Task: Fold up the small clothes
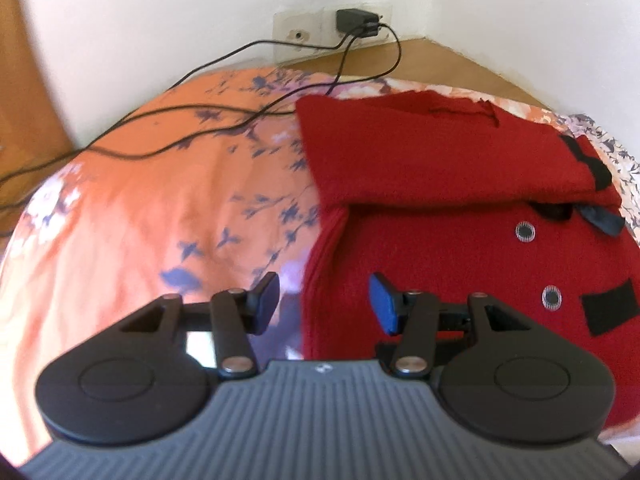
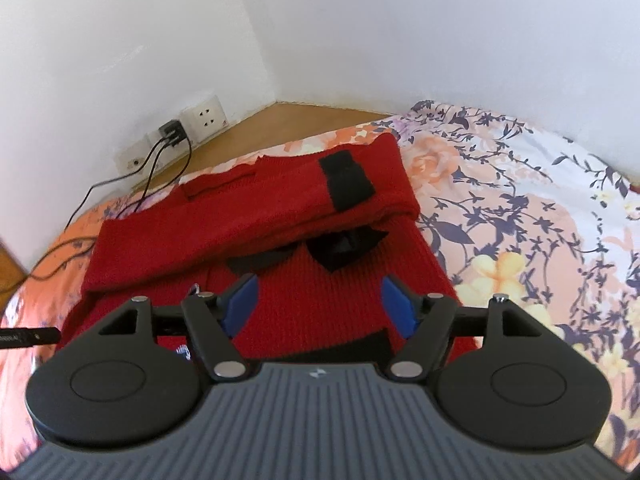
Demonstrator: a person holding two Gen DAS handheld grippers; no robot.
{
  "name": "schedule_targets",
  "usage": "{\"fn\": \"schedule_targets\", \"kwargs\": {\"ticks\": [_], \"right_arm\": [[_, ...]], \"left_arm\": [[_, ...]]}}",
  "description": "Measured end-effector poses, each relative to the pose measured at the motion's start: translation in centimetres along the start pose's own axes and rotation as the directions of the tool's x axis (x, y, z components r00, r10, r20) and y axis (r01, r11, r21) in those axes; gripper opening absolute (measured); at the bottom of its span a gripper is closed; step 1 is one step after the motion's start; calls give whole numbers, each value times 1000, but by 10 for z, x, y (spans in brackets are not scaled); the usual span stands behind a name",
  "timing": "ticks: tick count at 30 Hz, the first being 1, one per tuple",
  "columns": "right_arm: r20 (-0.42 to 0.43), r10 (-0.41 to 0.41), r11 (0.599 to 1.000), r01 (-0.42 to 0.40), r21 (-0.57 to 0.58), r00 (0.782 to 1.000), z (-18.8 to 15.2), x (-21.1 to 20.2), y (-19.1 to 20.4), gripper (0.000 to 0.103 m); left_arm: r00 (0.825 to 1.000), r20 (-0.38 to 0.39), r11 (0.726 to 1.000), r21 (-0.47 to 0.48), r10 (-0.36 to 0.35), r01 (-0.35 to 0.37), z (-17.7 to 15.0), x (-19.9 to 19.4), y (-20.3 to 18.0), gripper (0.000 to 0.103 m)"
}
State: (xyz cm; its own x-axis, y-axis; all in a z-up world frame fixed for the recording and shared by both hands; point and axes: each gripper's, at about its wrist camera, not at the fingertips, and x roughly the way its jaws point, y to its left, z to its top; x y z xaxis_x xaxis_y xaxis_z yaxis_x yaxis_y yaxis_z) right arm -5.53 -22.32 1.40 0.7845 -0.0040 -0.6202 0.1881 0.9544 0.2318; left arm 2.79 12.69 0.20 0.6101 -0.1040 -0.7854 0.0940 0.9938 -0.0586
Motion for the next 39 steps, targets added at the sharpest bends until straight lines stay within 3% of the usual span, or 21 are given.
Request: {"fn": "schedule_targets", "kwargs": {"ticks": [5, 10, 25, 31, 36, 39], "right_arm": [[-21, 10, 999, -11, -47, 1000, -10, -12, -8, 79], [-57, 23, 997, -27, -72, 998, -24, -29, -23, 80], [-97, -19, 996, 10, -94, 995, -63, -66, -72, 81], [-129, -9, 997, 0, -72, 992, -73, -66, -80, 81], [-168, 46, 999, -49, -16, 985, -79, -62, -86, 82], [-182, 78, 997, -77, 14, 980, -81, -59, -86, 82]], "left_arm": [[998, -27, 996, -75, 51, -53, -25, -13, 9, 52], [997, -68, 987, -154, 27, -37, -51, -28, 8, 52], [997, -71, 979, -197, 40, -54, -103, -54, -8, 52], [998, -65, 972, -236, -22, 6, -113, -61, -2, 52], [992, -61, 949, -303, -114, 90, -123, -61, 4, 52], [991, -39, 942, -316, -130, 111, -124, -60, 5, 52]]}}
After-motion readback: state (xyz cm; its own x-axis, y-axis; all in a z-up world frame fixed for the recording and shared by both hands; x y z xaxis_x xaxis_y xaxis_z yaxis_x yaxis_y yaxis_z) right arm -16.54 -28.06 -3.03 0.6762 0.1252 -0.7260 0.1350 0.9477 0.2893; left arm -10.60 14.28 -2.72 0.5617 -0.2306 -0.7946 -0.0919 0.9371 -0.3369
